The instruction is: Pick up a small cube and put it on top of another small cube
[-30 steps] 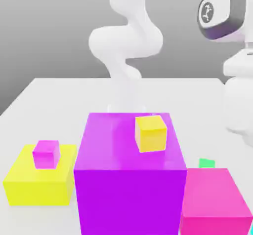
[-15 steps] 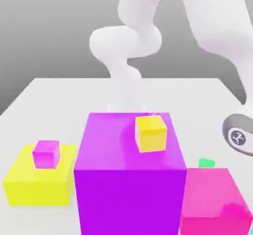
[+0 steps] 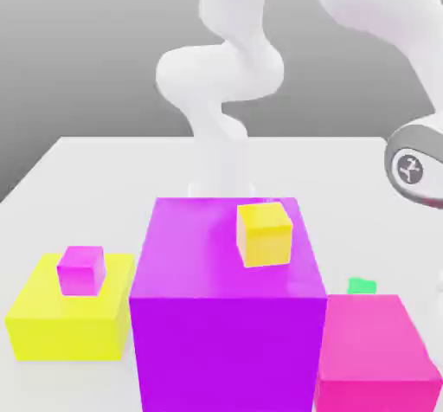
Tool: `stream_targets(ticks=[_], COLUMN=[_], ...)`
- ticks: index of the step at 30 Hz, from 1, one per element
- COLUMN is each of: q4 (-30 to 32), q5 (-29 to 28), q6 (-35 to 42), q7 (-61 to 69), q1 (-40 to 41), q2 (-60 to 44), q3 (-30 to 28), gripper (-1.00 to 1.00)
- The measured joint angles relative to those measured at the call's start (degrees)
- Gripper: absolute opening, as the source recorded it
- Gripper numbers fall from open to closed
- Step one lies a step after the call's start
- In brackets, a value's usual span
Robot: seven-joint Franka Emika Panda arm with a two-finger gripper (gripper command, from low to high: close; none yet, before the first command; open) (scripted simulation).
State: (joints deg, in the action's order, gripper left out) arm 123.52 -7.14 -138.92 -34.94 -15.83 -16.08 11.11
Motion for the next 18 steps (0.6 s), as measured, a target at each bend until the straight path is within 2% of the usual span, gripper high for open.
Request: stream_targets(ticks=[16,18], q4=[10.2,12.4], q5=[8.0,8.3], q6=[22.6,21.6], q7=[-1.6,-1.8], q1=[11.2,11.8], q2=[33.4,34.7], q3=[-7.9,-8.5], gripper=[-1.00,-1.00])
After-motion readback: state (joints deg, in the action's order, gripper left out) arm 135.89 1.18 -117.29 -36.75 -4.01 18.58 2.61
